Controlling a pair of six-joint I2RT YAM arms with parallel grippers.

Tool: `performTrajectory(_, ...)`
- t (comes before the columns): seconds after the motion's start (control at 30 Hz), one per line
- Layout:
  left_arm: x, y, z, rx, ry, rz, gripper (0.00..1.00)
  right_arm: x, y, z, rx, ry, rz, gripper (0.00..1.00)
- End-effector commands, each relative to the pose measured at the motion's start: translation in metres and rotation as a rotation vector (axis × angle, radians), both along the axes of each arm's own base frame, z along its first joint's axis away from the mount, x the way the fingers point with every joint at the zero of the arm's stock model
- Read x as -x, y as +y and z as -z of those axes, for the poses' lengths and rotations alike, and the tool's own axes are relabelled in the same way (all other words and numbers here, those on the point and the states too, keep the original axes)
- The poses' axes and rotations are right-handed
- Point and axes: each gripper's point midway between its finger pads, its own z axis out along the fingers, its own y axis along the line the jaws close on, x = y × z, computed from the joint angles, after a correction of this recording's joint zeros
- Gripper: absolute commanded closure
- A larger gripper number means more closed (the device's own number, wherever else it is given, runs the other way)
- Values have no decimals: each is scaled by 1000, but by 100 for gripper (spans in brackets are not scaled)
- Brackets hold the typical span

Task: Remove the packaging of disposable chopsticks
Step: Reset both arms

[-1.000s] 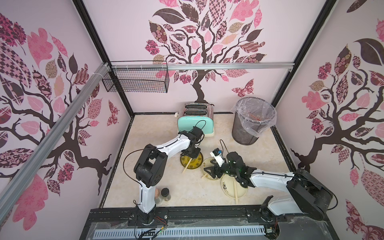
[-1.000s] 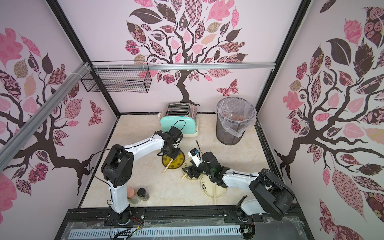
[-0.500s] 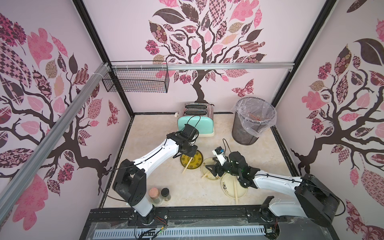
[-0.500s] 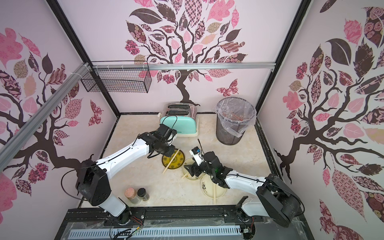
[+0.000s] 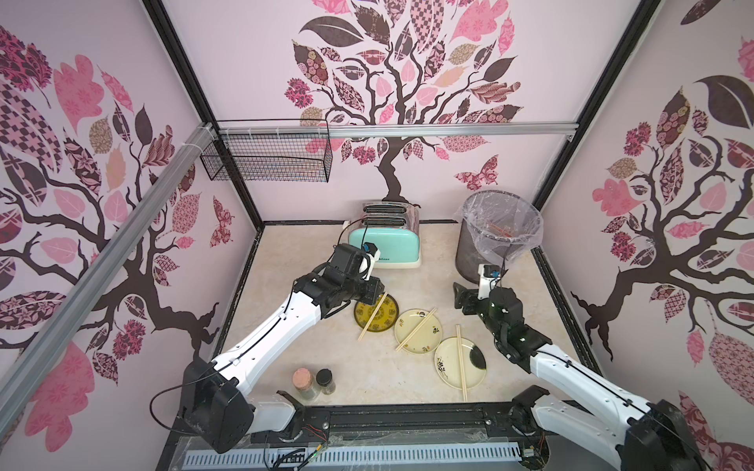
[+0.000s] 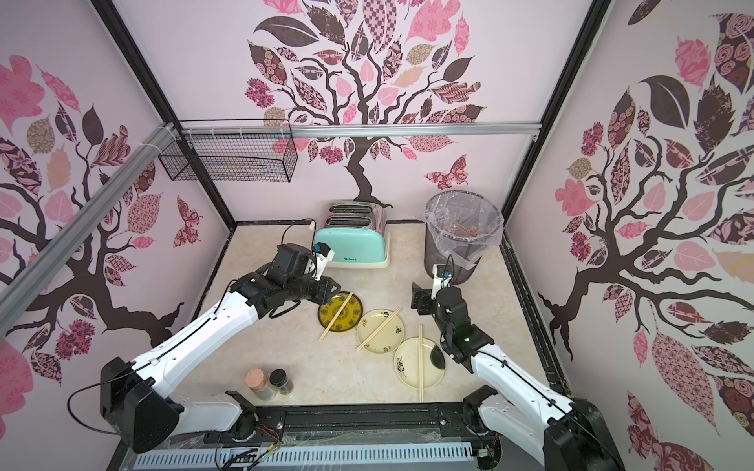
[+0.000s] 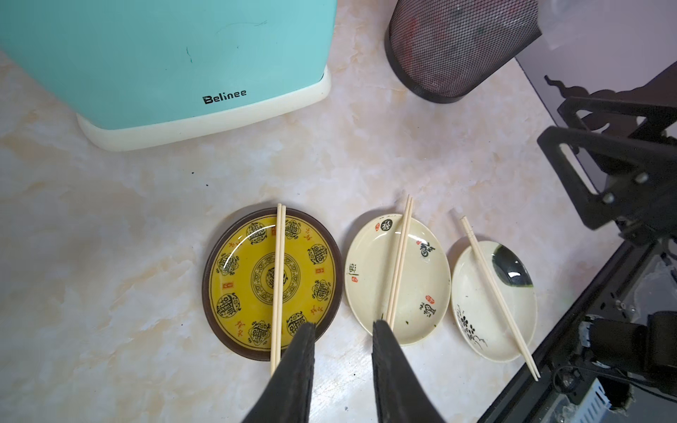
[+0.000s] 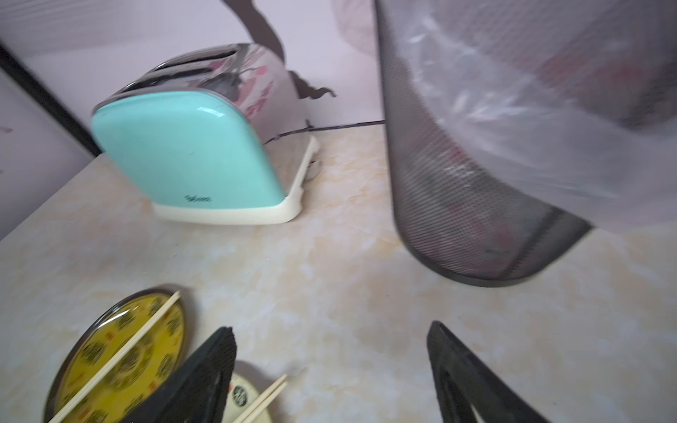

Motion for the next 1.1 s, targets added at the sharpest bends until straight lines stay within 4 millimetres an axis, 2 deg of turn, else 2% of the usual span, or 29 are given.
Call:
performTrajectory(0.0, -7, 4, -7, 82, -3, -41, 69, 3, -73, 6, 23, 33, 311, 12)
performTrajectory(0.1, -12, 16, -8, 100, -16, -92, 69, 3, -123, 11, 34, -4, 450, 10)
performTrajectory(0.17, -14, 21, -8, 107, -29, -115, 68, -3, -141, 14, -5, -58, 469, 9)
performTrajectory(0.23, -17, 24, -8, 98, -38, -127, 68, -10, -144, 13, 40, -128, 457, 7)
performTrajectory(0.33, -21, 30, -5, 96, -38, -150, 68, -27, -146, 21, 119, -139, 451, 2)
performTrajectory(0.4, -24, 32, -4, 104, -34, -161, 68, -40, -139, 27, 137, -152, 401, 1)
performTrajectory(0.43, -25, 34, -4, 102, -38, -166, 68, -49, -137, 40, 124, -70, 390, 1)
performTrajectory(0.47, -26, 35, -4, 98, -43, -169, 68, -56, -134, 39, 104, -65, 371, 1)
performTrajectory(0.5, -27, 38, -5, 92, -53, -177, 68, -59, -127, 40, 84, -102, 332, 1)
performTrajectory(0.6, -34, 50, -4, 57, -87, -220, 68, -52, -128, 65, 81, -95, 338, 1)
performTrajectory(0.67, -39, 59, -2, 45, -102, -249, 68, -44, -122, 66, 81, -171, 308, 1)
performTrajectory(0.77, -50, 92, 2, -5, -110, -345, 71, -45, -123, 69, 96, -174, 328, 1)
performTrajectory(0.83, -60, 123, 2, 0, -142, -461, 70, -48, -123, 73, 107, -132, 340, 1)
performTrajectory(0.97, -78, 179, 0, 8, -292, -659, 57, -48, -123, 73, 111, -130, 340, 1)
performTrajectory(1.07, -86, 201, 17, -58, -371, -696, 51, -48, -123, 72, 112, -135, 339, 1)
